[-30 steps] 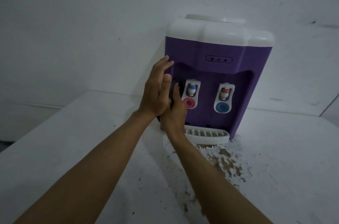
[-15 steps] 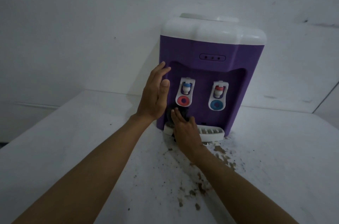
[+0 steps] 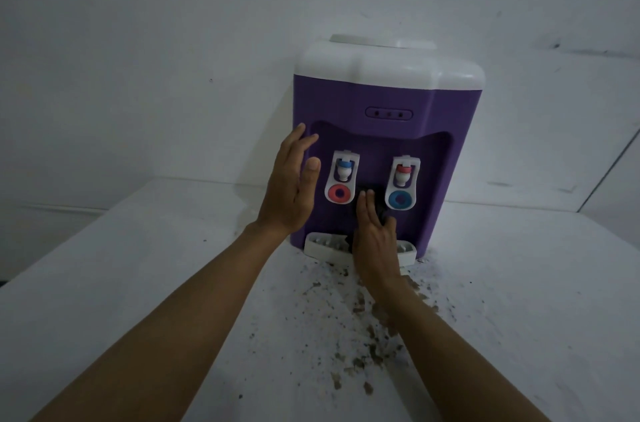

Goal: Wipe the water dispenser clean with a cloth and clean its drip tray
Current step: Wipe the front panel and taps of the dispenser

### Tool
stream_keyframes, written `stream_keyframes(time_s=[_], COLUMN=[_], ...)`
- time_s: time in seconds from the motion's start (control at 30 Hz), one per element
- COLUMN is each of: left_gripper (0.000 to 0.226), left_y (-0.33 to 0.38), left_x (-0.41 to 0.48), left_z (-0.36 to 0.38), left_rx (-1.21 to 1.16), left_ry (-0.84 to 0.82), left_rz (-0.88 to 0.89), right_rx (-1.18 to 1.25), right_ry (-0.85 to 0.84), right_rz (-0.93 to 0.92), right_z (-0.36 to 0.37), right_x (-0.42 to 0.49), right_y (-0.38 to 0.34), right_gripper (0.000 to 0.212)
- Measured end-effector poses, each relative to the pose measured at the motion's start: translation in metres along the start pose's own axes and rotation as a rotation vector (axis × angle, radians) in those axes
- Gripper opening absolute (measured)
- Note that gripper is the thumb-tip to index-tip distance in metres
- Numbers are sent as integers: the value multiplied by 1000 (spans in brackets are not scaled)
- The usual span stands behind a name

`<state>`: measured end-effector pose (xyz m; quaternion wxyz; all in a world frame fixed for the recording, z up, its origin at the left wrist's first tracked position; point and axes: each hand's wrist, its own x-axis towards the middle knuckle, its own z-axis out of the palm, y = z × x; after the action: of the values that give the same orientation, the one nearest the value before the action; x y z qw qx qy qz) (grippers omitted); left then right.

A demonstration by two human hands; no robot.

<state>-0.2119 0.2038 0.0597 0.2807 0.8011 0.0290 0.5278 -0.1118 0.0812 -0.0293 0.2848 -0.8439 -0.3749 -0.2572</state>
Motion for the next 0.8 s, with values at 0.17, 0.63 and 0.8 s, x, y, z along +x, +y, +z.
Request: stream_keyframes(time_s=[0.17, 0.63, 0.8], left_gripper=[80, 79, 80], left_y=[-2, -7, -9], left_x=[0, -1, -1], left_z=[1, 7, 8], left_rx=[7, -8, 1], left_ry=[0, 11, 18], left_rz=[3, 6, 1], right_rx=[144, 13, -6], right_ry=[37, 86, -16], right_rz=[16, -52, -24], right_z=[-18, -53, -42], right_x=[21, 70, 45], right_y=[-24, -31, -24], right_gripper=[71, 75, 80])
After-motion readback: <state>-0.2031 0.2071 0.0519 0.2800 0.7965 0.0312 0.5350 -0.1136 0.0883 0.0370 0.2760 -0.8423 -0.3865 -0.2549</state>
